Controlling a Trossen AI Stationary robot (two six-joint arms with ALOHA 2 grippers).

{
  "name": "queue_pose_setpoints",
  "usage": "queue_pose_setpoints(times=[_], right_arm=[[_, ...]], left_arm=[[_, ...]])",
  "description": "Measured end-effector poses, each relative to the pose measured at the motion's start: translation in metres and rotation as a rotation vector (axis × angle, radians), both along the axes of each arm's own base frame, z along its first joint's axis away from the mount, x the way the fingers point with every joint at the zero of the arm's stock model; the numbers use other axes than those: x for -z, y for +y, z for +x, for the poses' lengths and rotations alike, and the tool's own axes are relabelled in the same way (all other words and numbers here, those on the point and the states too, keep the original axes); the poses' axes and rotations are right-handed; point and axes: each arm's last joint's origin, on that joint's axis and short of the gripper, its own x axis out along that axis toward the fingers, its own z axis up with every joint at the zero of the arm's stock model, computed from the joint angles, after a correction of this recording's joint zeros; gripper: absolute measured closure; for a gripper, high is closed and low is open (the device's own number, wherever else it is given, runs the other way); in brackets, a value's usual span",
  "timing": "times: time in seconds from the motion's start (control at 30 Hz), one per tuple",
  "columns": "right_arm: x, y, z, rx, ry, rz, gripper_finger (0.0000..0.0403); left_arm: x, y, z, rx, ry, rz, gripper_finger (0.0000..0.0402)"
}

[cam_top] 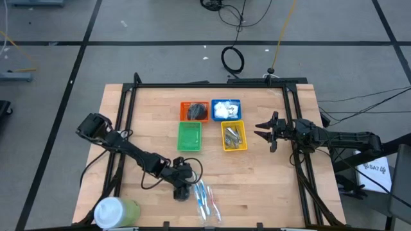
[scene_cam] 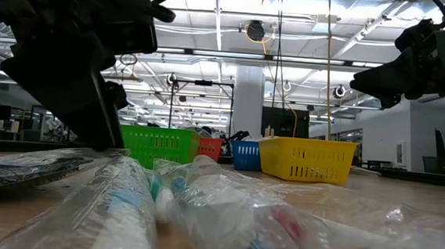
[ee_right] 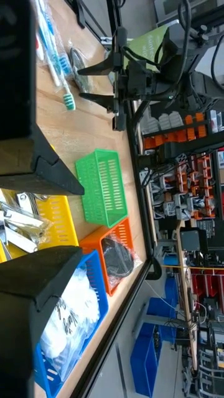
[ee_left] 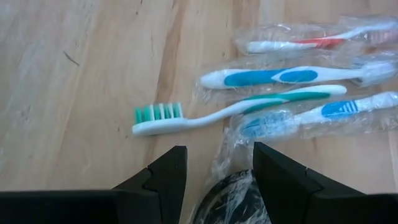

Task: Pick & Place Travel size toiletries
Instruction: Put the black hairbrush into the orange bin

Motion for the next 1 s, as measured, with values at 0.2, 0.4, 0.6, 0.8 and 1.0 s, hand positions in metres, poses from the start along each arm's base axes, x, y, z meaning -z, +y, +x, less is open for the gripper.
queue_pose_setpoints(times=[0.2,0.4,0.6,0.8,1.0], right_arm=[[0.0000,0.0000,0.0000,0.000,0.000,0.000,0.0273],[0.0000,0.0000,0.0000,0.000,0.000,0.000,0.0273],[0.0000,0.0000,0.0000,0.000,0.000,0.000,0.0273],[0.0000,0.0000,0.0000,0.000,0.000,0.000,0.0273],[0.0000,0.0000,0.0000,0.000,0.000,0.000,0.0273]], left_arm=[[0.0004,0.0002,-0.0005,0.012,0.005,0.010,0.0225],[0.0014,0.0000,-0.0019,0.027,0.025,0.005,0.0263],[0.0013,0.0003,-0.0016,0.046,0.019,0.020,0.0320],[0.0013,0.0032,-0.0001,0.063,0.013,0.041,0.0383],[0.0010,0.0036,0.0005,0.072,0.005,0.048,0.0399]])
